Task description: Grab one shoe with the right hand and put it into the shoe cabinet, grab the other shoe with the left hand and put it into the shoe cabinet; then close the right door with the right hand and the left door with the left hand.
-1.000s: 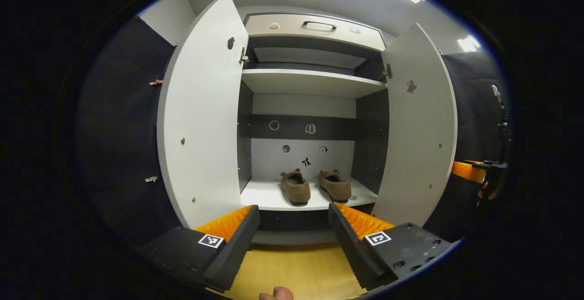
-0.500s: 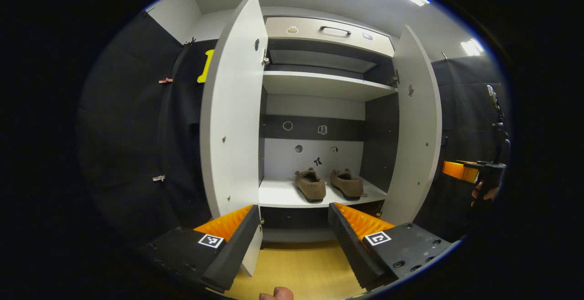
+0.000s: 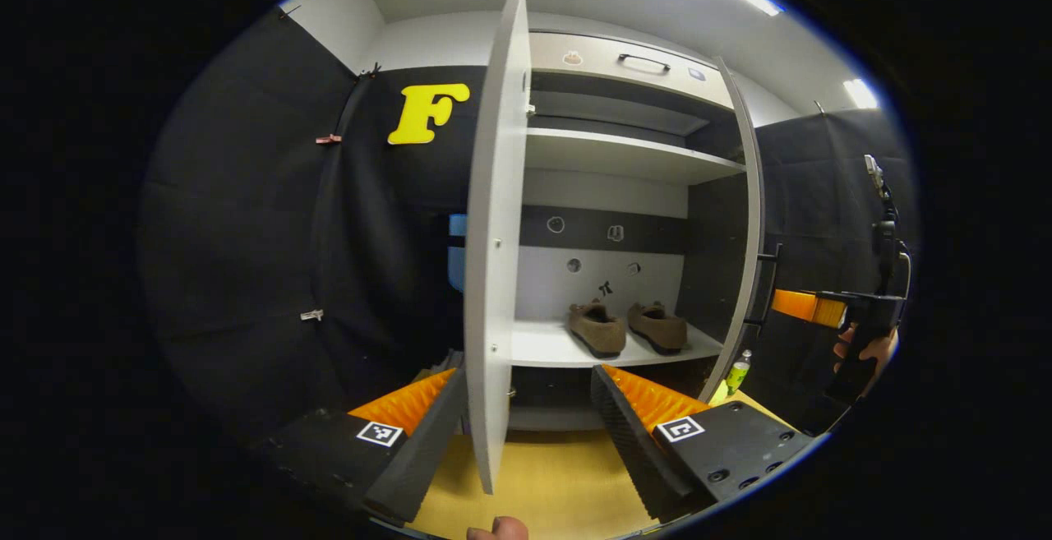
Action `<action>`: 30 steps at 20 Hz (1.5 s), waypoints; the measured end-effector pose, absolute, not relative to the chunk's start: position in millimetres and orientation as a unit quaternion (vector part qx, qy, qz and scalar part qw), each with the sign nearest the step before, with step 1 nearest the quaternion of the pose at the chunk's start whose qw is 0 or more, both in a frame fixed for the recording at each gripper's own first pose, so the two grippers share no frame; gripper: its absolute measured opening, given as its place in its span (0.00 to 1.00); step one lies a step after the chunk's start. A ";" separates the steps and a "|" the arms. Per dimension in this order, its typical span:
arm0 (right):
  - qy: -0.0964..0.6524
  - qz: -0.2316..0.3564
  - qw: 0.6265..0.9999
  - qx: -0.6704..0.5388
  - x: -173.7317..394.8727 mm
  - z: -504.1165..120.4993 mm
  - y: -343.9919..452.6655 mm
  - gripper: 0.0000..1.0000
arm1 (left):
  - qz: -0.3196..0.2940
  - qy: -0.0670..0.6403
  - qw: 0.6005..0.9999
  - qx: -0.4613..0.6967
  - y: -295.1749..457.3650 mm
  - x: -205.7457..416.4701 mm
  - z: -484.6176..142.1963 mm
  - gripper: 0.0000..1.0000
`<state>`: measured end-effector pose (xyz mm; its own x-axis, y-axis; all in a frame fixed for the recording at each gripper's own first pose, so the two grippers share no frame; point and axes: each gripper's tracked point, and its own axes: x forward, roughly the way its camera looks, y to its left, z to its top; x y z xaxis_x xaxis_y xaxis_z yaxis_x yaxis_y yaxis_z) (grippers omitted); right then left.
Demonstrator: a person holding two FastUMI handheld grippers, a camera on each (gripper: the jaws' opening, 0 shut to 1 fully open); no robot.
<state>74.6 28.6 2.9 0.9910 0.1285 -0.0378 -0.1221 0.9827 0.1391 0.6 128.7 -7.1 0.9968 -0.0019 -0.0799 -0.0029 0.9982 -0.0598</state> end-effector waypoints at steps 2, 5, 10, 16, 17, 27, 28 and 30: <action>0.024 0.074 0.995 0.060 71.5 2.6 40.7 0.98 | 0.020 0.037 0.999 -0.028 152.9 2.3 -5.2 0.96; 0.027 0.086 0.995 0.052 67.1 1.5 55.2 0.98 | 0.052 0.022 0.998 -0.026 194.6 7.7 5.6 0.96; 0.028 0.082 0.995 0.043 62.1 0.6 60.9 0.98 | 0.091 0.004 0.996 -0.026 251.2 41.3 21.2 0.95; 0.029 0.077 0.996 0.045 60.8 1.6 57.9 0.98 | 0.093 0.013 0.995 -0.017 263.2 78.5 10.2 0.95; 0.028 0.075 0.996 0.045 61.3 2.1 55.8 0.98 | 0.094 0.014 0.995 -0.017 263.0 80.0 9.7 0.95; 0.033 0.064 0.995 0.062 67.2 3.0 36.4 0.98 | 0.089 0.012 0.996 -0.005 225.7 76.1 12.9 0.90; 0.034 0.064 0.995 0.064 67.6 3.2 35.5 0.98 | 0.087 0.013 0.996 -0.002 219.3 75.9 14.0 0.94; 0.033 0.068 0.995 0.068 69.1 4.0 35.5 0.98 | 0.088 0.015 0.996 -0.006 207.6 75.2 13.0 0.94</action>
<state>69.1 35.5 4.0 0.9886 0.1391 -0.0572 -0.1301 0.9817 0.1389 75.2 207.6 13.0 0.9840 0.1756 -0.0318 -0.1760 0.9843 -0.0099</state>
